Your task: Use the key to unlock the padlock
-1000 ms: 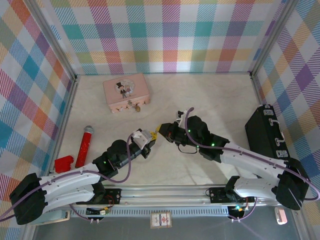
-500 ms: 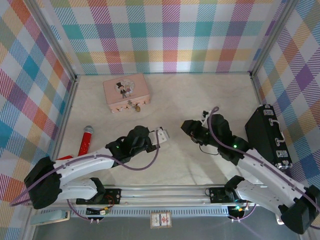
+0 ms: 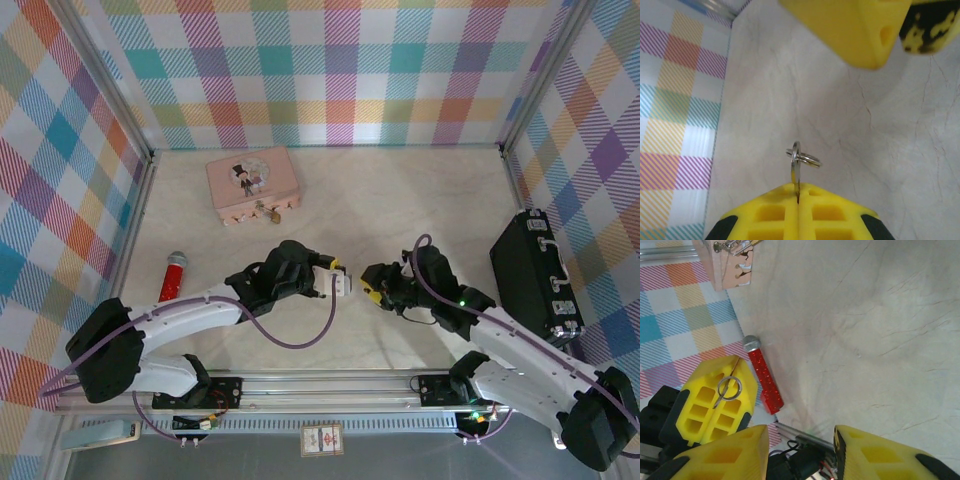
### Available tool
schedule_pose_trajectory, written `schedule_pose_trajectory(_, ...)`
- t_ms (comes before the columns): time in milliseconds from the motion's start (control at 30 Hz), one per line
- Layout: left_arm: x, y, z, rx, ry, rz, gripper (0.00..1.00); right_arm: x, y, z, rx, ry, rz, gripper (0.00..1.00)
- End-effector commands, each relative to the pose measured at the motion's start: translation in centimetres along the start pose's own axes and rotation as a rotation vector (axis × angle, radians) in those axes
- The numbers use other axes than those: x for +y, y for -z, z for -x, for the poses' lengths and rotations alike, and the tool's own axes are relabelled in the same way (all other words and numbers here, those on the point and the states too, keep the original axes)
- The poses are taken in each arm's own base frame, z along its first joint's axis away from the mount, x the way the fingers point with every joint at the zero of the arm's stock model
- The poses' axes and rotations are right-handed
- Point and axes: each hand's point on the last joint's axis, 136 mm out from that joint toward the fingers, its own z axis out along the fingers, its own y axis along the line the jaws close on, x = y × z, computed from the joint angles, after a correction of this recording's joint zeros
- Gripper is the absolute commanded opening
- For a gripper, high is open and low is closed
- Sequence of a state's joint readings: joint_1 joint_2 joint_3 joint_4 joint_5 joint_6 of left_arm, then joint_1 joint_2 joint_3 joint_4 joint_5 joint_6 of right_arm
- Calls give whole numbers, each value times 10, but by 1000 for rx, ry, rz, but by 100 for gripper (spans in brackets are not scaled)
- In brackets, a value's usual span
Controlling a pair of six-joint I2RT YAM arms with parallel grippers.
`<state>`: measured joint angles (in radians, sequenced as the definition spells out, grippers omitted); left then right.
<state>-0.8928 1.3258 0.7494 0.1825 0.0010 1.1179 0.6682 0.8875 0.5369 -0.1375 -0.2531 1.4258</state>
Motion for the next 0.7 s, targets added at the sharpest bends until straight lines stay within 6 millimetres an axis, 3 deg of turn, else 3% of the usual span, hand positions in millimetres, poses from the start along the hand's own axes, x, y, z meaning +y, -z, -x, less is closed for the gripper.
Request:
schedule_pose_trajectory(0,7,-4,15,-87,-66,5,0,31,2,-6,37,-34,97,39)
schedule_pose_trajectory(200,2,2,18,-142,-45,15,0,37,-3,-1,14,-127,129,35)
schedule_pose_trajectory(367,-1,-1,12,-136,-38,30,0,46,-10,-9,11,-156,138,33)
schedule_pose_trajectory(667,0,0,14,-171,-4,60,0,41,-3,5,-86,-224,173,26)
